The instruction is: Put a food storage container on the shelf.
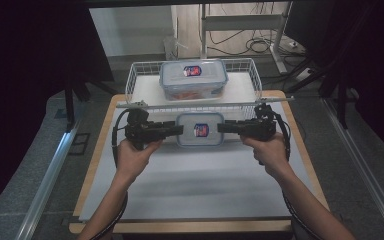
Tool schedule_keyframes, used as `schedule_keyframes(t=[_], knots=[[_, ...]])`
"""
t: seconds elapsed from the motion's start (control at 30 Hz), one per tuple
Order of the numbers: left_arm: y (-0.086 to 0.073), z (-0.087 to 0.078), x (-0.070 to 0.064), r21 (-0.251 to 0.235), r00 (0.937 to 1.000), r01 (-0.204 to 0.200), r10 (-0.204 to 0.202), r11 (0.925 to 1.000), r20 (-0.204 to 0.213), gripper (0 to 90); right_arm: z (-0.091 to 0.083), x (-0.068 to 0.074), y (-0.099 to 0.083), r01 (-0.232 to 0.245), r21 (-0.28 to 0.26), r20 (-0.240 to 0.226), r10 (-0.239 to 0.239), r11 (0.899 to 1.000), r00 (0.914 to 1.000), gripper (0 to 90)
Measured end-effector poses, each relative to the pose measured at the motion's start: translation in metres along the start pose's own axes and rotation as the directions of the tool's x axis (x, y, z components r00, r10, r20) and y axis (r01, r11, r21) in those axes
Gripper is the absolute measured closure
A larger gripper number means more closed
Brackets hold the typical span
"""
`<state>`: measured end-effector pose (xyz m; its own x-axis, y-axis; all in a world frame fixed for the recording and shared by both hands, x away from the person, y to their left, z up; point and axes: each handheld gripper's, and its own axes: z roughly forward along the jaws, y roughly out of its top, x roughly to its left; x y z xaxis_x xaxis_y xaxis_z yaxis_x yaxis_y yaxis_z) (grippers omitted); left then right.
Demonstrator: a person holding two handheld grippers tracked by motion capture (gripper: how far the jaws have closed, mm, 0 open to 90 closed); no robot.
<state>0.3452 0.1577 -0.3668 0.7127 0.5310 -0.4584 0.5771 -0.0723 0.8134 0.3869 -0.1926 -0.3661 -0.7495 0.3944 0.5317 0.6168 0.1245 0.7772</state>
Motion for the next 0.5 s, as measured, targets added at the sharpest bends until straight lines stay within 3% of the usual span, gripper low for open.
schedule_keyframes(t=[0.5], knots=[[0.032, -0.006, 0.002, -0.021, 0.9999, 0.000, 0.000, 0.9998, -0.015, 57.0, 0.001, 0.001, 0.036, 0.005, -0.025, 0.001, -0.005, 1.000, 1.0000, 57.7]])
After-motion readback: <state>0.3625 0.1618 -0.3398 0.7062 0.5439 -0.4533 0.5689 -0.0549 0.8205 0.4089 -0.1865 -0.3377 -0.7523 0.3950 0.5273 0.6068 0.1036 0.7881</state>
